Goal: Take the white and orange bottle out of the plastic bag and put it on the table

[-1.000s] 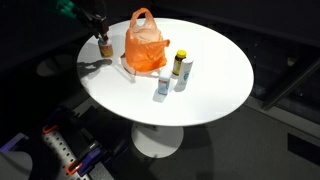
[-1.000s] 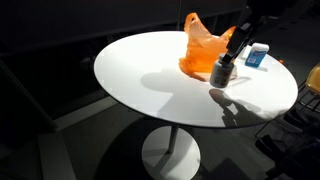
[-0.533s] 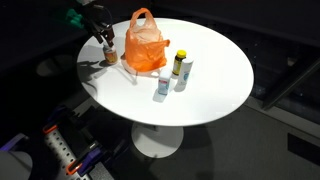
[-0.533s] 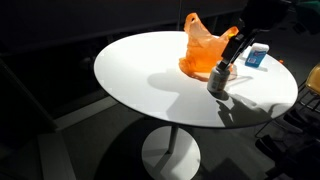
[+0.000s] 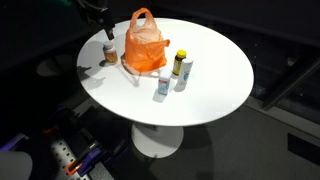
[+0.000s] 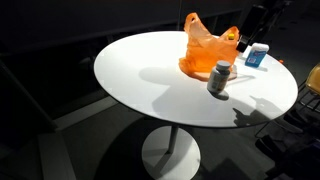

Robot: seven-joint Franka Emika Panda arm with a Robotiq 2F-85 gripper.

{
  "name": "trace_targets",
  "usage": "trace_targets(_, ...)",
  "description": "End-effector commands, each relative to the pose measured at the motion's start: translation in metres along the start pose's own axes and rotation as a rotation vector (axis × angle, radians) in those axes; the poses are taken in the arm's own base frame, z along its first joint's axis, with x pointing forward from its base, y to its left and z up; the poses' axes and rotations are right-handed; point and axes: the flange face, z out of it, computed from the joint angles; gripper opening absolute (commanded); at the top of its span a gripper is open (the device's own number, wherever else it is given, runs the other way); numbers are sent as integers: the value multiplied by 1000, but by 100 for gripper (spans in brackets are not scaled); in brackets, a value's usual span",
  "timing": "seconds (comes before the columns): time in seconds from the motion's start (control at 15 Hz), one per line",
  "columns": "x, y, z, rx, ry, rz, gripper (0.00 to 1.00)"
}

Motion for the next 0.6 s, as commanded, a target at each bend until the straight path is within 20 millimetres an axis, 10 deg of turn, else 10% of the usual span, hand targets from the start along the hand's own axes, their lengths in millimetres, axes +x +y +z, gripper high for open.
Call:
trace_targets(0.0, 5, 22, -31, -19, -72, 80, 100)
trace_targets(0.53, 7, 33, -33, -36, -95, 79, 100)
